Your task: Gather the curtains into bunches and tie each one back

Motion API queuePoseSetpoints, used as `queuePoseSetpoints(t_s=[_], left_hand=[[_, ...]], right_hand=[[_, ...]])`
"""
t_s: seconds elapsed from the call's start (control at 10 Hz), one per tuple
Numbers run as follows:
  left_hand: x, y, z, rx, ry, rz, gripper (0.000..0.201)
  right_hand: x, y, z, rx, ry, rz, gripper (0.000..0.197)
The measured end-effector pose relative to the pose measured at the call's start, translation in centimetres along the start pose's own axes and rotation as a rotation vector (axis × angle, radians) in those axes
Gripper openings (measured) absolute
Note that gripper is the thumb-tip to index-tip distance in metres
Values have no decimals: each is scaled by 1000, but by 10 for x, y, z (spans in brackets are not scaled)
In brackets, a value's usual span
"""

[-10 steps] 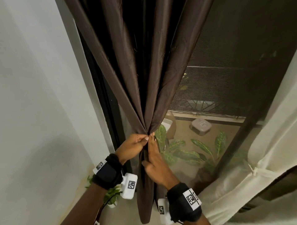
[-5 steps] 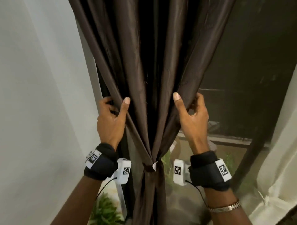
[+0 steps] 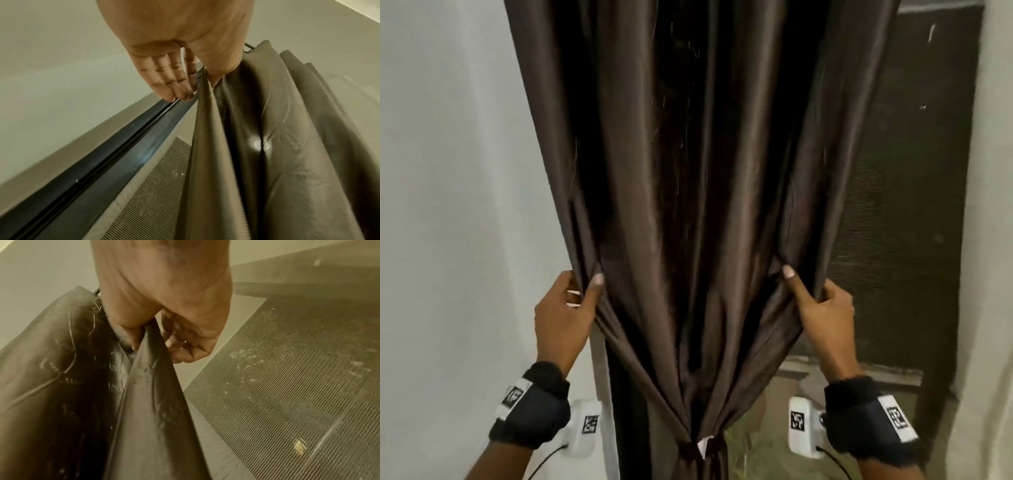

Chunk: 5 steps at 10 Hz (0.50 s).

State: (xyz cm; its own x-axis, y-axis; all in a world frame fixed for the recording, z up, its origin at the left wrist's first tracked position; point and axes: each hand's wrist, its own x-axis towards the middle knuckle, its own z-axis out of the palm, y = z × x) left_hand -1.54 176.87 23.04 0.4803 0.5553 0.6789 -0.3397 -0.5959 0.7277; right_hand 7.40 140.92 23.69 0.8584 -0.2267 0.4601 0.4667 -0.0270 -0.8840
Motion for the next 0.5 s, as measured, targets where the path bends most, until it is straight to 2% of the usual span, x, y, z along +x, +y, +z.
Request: queuePoseSetpoints(t_s=[0.1, 0.2, 0.3, 0.4, 0.5], left_hand=[[-18, 5, 12, -124, -30, 3, 29], [-51, -16, 24, -179, -173, -10, 30], [-97, -41, 33, -127, -328, -15, 42], [-155, -43, 39, -136, -490, -6, 42], [-189, -19, 52, -108, -576, 117, 44]], right_hand=[[-14, 0, 8, -31, -70, -6, 35], [-32, 19, 13, -176, -172, -5, 37], [-58, 44, 10, -327, -315, 5, 33], [-91, 76, -1, -480, -433, 22, 25], [-107, 93, -9, -549, -508, -49, 18]])
